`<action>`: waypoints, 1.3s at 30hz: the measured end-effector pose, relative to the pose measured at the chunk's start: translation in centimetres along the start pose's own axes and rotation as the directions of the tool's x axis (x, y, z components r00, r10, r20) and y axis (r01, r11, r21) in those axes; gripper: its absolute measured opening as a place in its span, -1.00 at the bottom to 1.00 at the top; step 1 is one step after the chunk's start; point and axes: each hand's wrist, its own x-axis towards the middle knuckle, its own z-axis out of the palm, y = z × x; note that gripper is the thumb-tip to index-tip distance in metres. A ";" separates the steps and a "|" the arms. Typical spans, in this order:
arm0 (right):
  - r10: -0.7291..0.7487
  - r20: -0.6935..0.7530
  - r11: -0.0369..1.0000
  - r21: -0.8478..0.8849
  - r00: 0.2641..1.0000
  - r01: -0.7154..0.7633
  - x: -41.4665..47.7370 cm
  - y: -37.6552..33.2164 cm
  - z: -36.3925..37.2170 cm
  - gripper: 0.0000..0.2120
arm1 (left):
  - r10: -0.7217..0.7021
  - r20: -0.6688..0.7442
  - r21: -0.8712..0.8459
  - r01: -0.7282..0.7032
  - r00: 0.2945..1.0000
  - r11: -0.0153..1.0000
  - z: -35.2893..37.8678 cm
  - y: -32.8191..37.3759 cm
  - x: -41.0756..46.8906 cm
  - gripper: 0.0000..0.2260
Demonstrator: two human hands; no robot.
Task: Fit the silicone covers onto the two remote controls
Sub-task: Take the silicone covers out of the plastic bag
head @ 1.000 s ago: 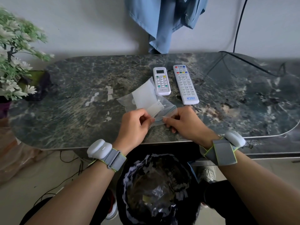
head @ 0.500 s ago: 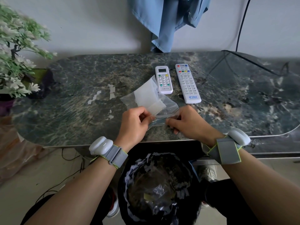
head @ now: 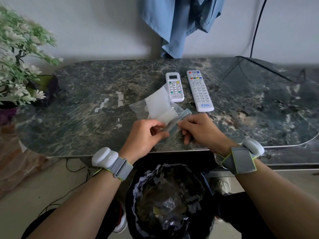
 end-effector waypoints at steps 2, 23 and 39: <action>-0.024 -0.011 0.997 -0.071 1.000 0.023 0.1 0.1 0.1 -0.70 | 0.038 0.004 0.060 -0.038 0.999 0.997 0.0 0.2 0.1 -0.89; 0.004 0.038 0.999 -0.044 0.999 -0.002 -0.3 -0.5 0.6 -0.68 | -0.007 -0.135 -0.002 0.006 0.991 1.000 0.7 0.1 0.5 -0.91; 0.082 0.098 0.994 -0.077 0.992 -0.075 -1.2 -0.3 0.4 -0.75 | 0.010 -0.279 -0.022 -0.016 0.960 1.000 0.4 -0.3 0.2 -0.87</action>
